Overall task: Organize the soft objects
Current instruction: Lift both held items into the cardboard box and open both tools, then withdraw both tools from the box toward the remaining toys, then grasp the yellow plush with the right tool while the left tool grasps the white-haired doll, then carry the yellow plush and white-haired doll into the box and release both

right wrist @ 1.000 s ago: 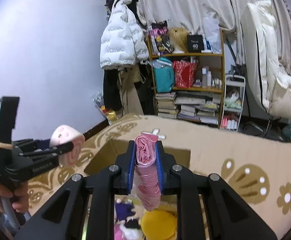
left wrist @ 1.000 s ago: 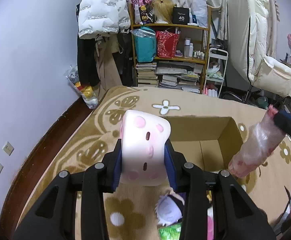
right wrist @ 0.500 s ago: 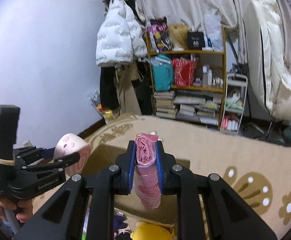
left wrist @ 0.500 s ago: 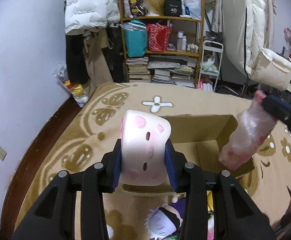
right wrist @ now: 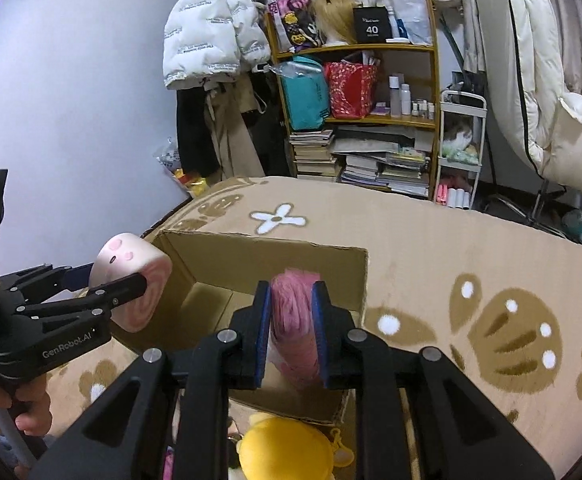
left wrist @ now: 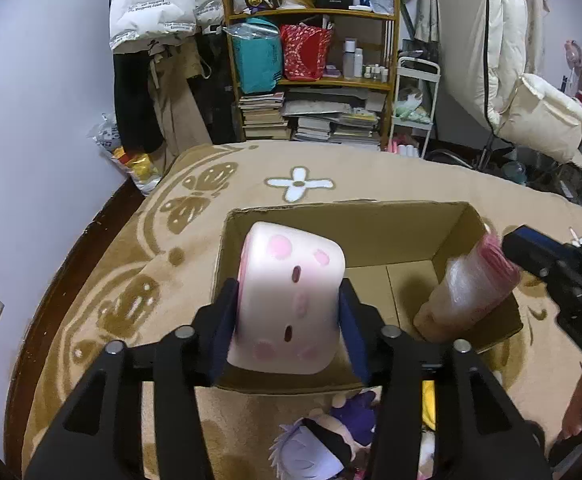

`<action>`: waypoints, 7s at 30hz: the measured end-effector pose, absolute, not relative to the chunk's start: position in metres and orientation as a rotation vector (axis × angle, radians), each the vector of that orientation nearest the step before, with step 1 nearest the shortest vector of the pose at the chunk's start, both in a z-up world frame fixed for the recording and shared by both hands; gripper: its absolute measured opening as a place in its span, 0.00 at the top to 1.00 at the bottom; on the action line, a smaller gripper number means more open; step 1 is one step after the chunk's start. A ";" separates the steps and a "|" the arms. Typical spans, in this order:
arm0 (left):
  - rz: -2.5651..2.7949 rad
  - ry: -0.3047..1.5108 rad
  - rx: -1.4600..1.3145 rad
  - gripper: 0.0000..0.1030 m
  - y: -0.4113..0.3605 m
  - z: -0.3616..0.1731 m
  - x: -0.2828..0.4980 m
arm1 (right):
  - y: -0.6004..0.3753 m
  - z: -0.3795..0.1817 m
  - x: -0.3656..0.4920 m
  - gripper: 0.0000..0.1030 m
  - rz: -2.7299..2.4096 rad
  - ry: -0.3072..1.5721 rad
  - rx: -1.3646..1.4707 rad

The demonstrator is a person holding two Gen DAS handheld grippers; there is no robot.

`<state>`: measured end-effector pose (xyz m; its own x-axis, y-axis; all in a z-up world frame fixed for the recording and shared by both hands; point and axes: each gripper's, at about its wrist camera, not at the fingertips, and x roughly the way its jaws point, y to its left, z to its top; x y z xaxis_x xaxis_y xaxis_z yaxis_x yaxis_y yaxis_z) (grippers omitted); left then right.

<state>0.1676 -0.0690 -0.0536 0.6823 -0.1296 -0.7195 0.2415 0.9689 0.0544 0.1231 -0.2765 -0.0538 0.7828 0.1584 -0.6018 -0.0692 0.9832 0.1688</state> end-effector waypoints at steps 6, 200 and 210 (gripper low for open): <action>-0.200 0.765 0.139 0.19 -0.062 -0.045 0.164 | -0.284 -0.048 0.118 0.38 0.115 0.645 0.162; -0.131 0.760 0.115 0.21 -0.046 -0.040 0.160 | -0.241 -0.075 0.115 0.09 0.235 0.616 0.061; -0.064 0.775 0.119 0.03 -0.032 -0.029 0.150 | -0.245 -0.062 0.100 0.00 0.213 0.583 0.069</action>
